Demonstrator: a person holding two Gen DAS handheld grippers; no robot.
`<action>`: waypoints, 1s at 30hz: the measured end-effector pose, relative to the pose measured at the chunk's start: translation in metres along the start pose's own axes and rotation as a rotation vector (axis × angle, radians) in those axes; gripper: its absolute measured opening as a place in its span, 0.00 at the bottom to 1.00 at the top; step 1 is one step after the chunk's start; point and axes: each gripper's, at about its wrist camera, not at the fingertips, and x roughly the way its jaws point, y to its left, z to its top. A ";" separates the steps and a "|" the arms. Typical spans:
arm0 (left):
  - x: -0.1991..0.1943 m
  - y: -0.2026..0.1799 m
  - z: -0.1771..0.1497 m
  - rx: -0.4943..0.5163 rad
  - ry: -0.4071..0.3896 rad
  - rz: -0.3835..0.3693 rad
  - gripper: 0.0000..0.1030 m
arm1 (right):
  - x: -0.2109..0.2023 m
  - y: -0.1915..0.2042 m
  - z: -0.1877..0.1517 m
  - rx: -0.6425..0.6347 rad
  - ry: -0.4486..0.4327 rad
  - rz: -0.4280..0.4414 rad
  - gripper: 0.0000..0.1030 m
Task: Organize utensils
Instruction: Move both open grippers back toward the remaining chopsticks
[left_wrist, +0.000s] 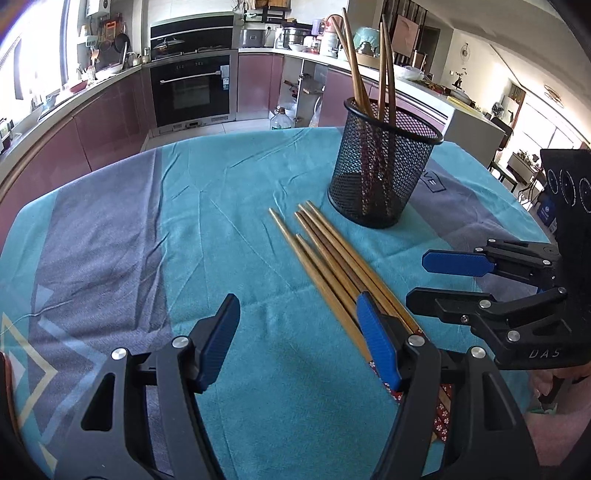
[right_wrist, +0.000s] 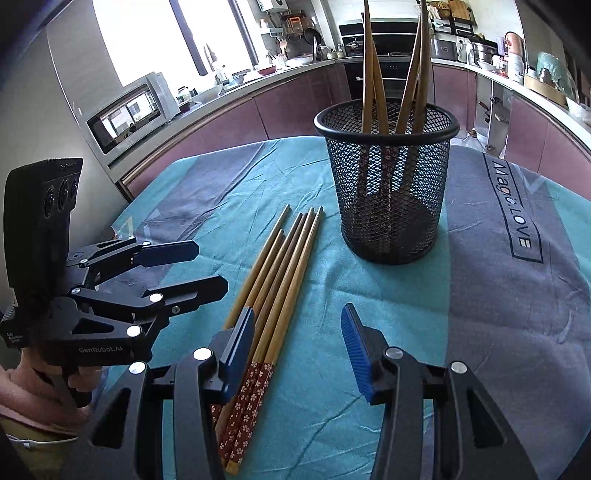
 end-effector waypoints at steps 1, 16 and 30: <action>0.002 -0.002 -0.002 0.009 0.006 0.003 0.63 | 0.001 0.000 -0.001 0.001 0.001 0.000 0.45; 0.010 -0.014 -0.009 0.069 0.046 0.022 0.59 | 0.008 0.002 -0.002 -0.015 0.010 -0.009 0.45; 0.007 -0.003 -0.011 0.042 0.051 -0.027 0.40 | 0.015 0.009 -0.004 -0.073 0.025 -0.081 0.37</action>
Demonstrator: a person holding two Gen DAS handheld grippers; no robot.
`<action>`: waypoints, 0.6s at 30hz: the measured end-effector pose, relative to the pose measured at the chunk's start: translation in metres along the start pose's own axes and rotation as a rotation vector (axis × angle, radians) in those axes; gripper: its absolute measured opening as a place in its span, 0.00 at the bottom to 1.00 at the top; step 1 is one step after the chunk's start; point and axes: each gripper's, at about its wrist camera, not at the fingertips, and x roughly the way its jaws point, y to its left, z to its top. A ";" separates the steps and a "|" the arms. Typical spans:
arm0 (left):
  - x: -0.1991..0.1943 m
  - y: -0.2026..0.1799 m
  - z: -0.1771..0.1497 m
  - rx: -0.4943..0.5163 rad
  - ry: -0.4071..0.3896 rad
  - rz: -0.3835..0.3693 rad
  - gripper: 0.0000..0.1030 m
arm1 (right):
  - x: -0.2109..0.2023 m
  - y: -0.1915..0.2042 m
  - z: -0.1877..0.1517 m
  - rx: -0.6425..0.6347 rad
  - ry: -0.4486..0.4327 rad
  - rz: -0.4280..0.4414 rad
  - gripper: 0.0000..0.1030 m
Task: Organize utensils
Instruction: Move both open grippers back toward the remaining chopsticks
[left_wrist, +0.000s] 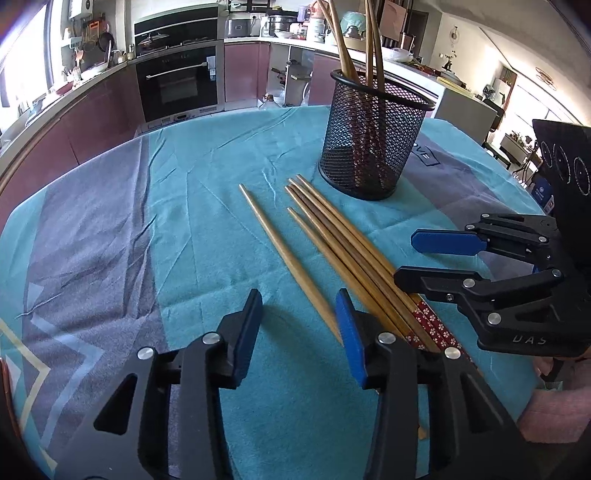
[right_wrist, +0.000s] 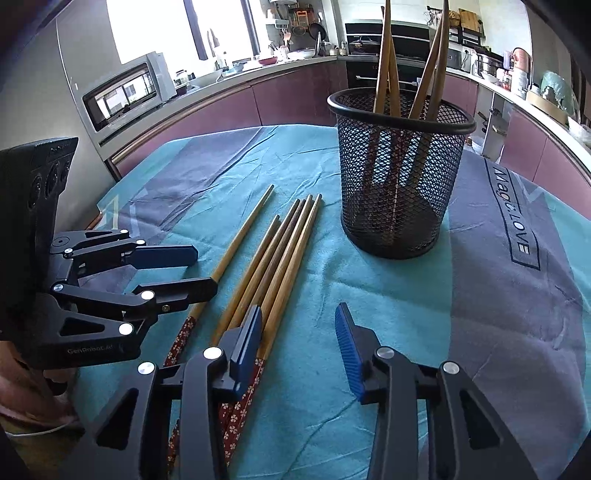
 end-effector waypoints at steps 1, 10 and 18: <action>0.000 0.000 0.000 -0.002 0.000 -0.002 0.40 | 0.000 0.000 0.000 -0.005 0.001 -0.009 0.37; 0.000 0.003 0.001 -0.020 0.005 -0.010 0.37 | 0.003 -0.002 0.001 -0.016 0.027 -0.046 0.24; 0.006 0.003 0.008 -0.018 0.007 0.015 0.38 | 0.013 0.001 0.009 -0.023 0.017 -0.067 0.24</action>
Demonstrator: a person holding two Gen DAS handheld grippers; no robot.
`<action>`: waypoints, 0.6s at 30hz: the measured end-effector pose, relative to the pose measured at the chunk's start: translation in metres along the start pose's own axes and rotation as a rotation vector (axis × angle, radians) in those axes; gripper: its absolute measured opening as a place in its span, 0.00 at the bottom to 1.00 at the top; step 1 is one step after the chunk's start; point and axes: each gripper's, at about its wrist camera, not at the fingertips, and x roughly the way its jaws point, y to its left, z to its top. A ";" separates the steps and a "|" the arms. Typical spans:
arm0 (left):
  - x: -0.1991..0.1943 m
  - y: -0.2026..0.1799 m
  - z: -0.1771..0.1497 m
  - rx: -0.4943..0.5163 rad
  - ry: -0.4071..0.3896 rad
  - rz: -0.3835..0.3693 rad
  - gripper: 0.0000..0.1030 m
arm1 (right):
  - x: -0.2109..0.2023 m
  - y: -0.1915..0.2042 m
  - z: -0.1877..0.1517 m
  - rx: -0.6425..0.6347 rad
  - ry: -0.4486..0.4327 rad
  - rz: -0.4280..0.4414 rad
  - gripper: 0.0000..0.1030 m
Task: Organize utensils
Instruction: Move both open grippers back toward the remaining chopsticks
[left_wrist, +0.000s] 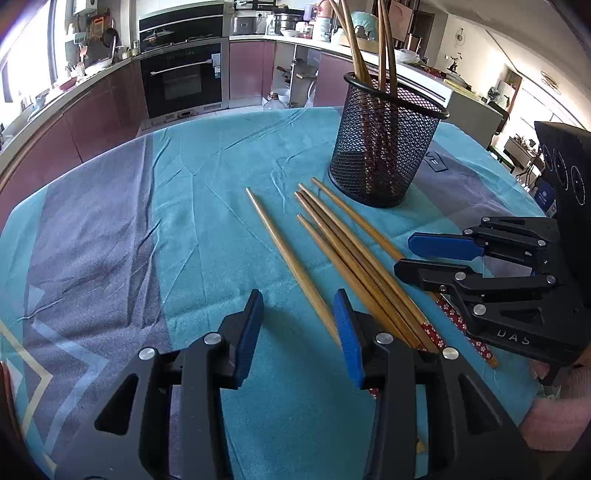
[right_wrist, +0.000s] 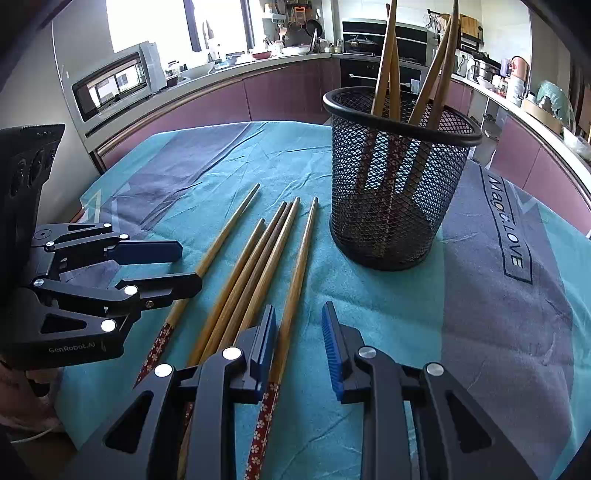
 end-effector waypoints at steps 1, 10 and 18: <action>0.001 0.000 0.001 0.002 0.001 0.004 0.38 | 0.002 0.001 0.002 -0.007 -0.001 -0.008 0.24; 0.010 -0.005 0.010 0.014 0.000 0.032 0.36 | 0.010 0.003 0.010 -0.007 -0.015 -0.015 0.23; 0.015 -0.010 0.014 0.020 -0.003 0.053 0.31 | 0.010 -0.002 0.012 0.017 -0.019 -0.010 0.14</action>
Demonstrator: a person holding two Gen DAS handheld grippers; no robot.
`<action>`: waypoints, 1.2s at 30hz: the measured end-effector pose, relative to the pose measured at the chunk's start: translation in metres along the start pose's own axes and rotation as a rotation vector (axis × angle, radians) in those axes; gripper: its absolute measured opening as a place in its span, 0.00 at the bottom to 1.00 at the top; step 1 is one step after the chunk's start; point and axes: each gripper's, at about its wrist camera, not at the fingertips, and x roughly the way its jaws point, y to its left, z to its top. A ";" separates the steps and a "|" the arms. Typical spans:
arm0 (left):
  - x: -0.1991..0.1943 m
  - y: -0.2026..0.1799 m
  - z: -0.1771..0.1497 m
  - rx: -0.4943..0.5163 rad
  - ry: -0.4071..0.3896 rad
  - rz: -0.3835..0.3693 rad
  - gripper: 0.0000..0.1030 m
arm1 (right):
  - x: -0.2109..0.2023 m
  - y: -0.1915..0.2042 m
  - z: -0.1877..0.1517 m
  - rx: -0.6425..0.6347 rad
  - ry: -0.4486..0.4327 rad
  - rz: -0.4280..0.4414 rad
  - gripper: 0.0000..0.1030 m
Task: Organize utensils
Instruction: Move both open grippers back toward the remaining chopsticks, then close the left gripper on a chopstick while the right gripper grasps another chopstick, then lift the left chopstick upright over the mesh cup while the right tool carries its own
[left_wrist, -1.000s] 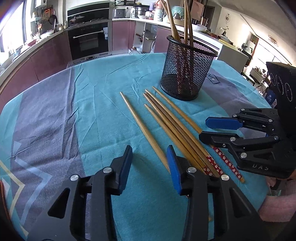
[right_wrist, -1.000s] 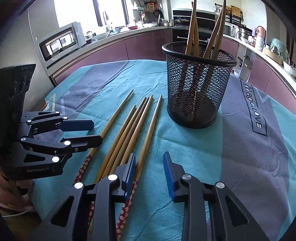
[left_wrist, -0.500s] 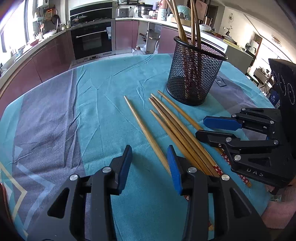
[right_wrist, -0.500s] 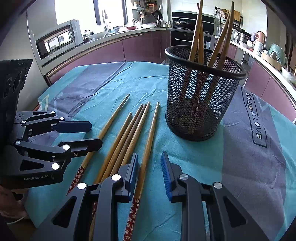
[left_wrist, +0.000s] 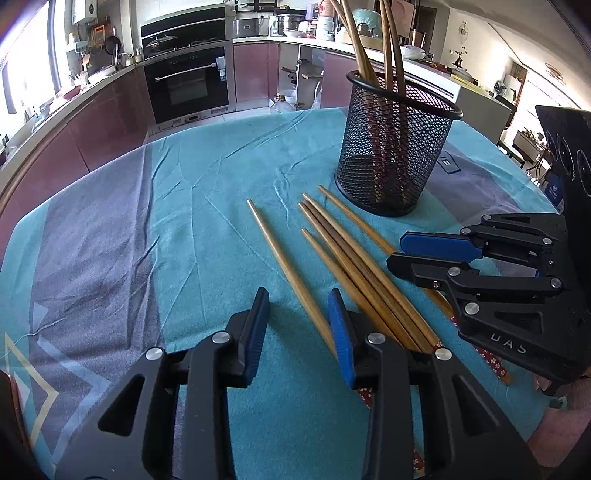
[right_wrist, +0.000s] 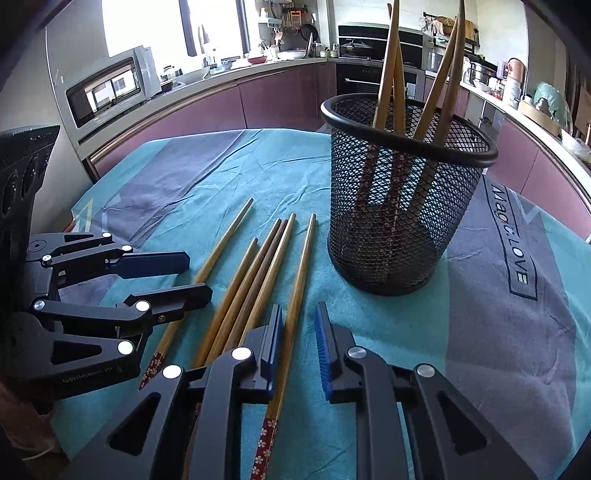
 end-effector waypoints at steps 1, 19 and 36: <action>0.000 0.000 0.000 -0.003 -0.001 -0.001 0.29 | 0.000 -0.001 0.000 0.004 0.000 0.003 0.12; 0.001 0.008 -0.001 -0.078 0.002 -0.037 0.08 | -0.009 -0.017 -0.001 0.082 -0.007 0.064 0.05; -0.026 0.016 0.002 -0.103 -0.051 -0.077 0.08 | -0.044 -0.014 0.005 0.097 -0.087 0.161 0.05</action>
